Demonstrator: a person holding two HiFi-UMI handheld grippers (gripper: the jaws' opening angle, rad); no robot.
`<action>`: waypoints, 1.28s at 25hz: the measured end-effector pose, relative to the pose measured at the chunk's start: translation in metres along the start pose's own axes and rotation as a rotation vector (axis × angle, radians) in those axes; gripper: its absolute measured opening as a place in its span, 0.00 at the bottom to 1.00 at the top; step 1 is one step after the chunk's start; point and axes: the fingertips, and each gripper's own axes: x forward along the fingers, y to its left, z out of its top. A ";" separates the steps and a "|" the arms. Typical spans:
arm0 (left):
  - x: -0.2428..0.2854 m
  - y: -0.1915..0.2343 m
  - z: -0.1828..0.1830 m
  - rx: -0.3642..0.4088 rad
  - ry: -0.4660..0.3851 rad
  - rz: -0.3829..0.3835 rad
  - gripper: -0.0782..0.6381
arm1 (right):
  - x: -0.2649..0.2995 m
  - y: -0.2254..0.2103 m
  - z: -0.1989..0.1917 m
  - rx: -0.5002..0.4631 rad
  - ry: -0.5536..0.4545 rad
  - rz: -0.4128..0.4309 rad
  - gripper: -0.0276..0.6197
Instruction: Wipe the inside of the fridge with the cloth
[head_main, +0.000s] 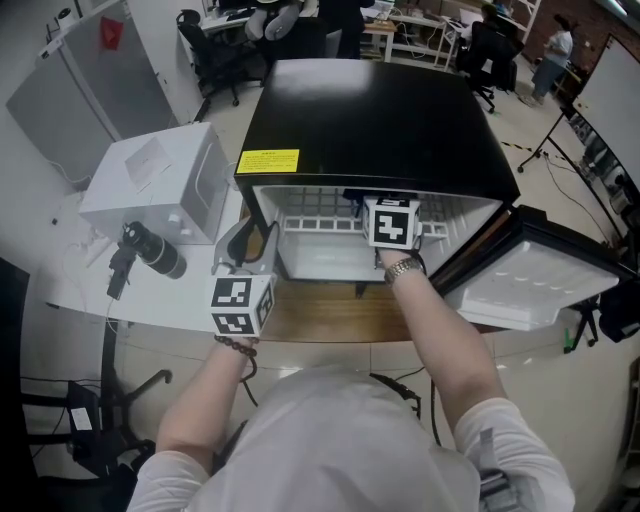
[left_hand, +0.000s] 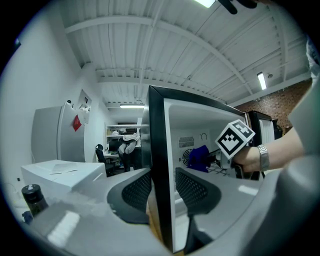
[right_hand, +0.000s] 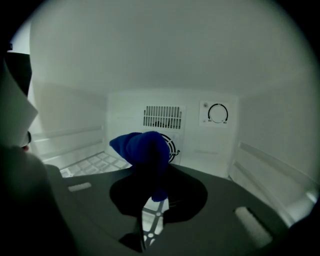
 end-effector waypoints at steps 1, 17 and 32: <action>0.000 -0.001 0.000 0.002 0.002 0.001 0.31 | -0.001 -0.006 -0.002 0.005 0.004 -0.007 0.11; 0.000 0.001 0.000 -0.012 -0.007 0.008 0.31 | -0.014 -0.075 -0.014 0.032 0.026 -0.129 0.11; 0.000 0.001 0.000 -0.022 -0.011 0.015 0.31 | -0.026 -0.099 -0.018 0.048 0.023 -0.193 0.11</action>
